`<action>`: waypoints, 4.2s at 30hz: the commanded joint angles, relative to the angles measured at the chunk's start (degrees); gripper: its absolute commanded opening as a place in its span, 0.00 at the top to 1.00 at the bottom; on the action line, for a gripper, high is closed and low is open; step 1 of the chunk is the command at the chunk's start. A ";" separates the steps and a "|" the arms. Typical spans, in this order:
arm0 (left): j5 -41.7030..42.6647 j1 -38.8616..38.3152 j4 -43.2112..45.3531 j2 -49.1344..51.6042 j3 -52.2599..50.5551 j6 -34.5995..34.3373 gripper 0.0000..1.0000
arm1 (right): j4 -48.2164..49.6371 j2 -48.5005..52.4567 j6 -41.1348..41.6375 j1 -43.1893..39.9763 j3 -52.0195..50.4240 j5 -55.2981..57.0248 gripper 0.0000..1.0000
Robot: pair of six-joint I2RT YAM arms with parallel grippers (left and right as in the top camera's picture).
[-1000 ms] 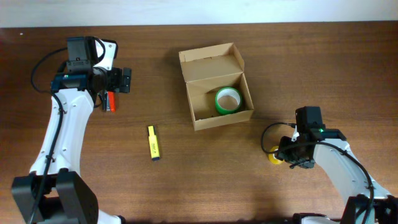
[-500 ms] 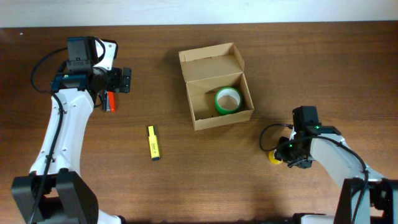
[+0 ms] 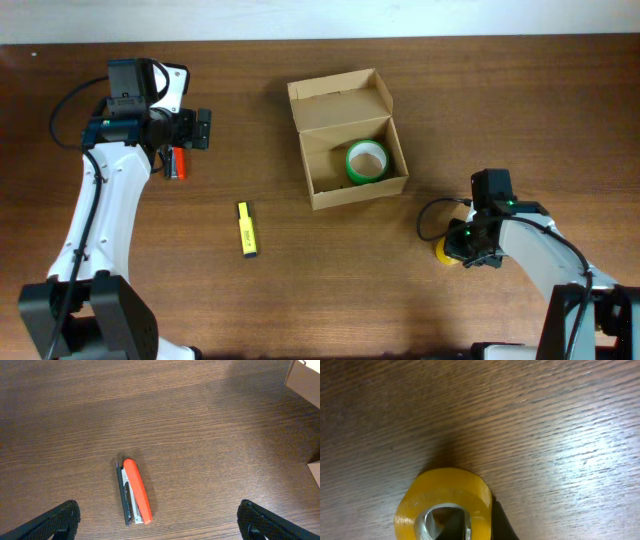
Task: Pack container
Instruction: 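Lower the right gripper and grasp the yellow tape roll, then carry the yellow tape roll into the box, drop it inside green roll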
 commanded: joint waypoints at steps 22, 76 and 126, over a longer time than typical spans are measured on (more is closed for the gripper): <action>0.02 -0.02 -0.20 0.68 0.98 0.94 0.01 | -23.12 8.87 -15.87 0.02 63.06 -1.84 0.96; 0.00 -0.02 -0.24 0.68 0.98 0.94 0.00 | -20.85 35.47 -23.43 25.53 62.16 4.61 0.96; 0.04 -0.02 -0.48 0.66 0.98 0.90 0.00 | -33.09 27.34 -23.67 27.50 77.88 16.09 0.37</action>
